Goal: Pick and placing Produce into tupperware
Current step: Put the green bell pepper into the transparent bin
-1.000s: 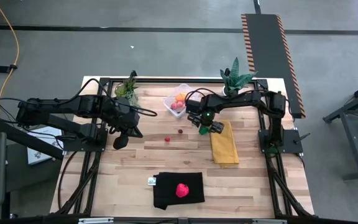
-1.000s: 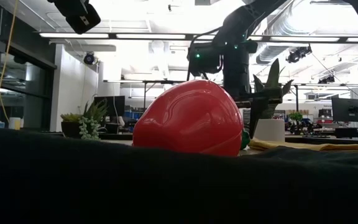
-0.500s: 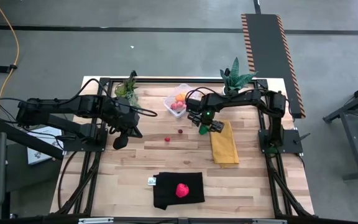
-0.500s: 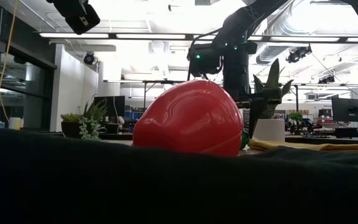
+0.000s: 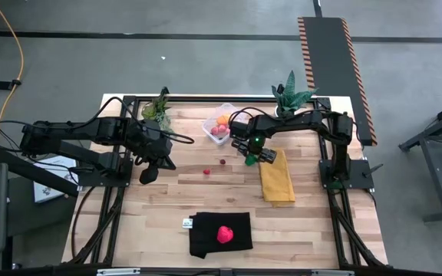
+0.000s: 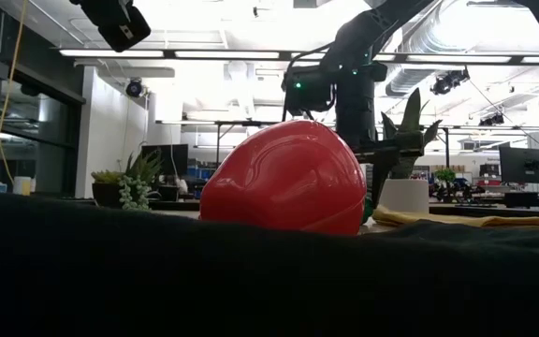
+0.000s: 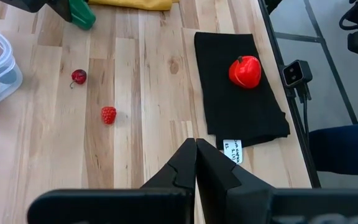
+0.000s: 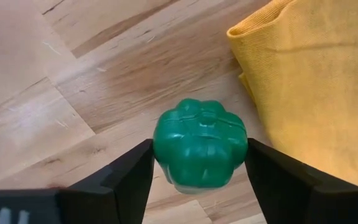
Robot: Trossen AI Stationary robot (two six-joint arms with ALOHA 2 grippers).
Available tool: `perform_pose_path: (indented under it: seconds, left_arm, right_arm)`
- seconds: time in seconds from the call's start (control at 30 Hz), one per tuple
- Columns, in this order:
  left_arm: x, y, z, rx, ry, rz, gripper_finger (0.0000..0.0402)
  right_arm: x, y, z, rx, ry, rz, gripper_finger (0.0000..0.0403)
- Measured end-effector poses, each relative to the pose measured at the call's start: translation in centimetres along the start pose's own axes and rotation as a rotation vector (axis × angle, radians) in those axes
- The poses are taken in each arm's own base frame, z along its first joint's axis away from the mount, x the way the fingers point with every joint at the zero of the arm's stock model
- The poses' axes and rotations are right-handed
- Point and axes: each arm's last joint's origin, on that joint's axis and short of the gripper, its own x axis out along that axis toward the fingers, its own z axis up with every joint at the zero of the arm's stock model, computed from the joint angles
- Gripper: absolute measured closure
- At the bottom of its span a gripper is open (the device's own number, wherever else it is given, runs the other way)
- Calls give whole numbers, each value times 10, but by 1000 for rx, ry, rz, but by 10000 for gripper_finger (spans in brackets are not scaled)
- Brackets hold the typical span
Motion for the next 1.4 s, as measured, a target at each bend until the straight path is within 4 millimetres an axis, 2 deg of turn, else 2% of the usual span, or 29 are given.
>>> perform_pose_path:
  seconds: [0.67,0.97,1.4]
  left_arm:
    - [0,0,0,0,-1,0,401]
    - [0,0,0,19,-3,18,401]
    - [0,1,0,27,-5,19,401]
  right_arm:
    - [0,0,0,-28,-7,4,179]
    - [0,2,-2,-60,51,18,179]
    - [-28,-4,-6,-119,49,94,179]
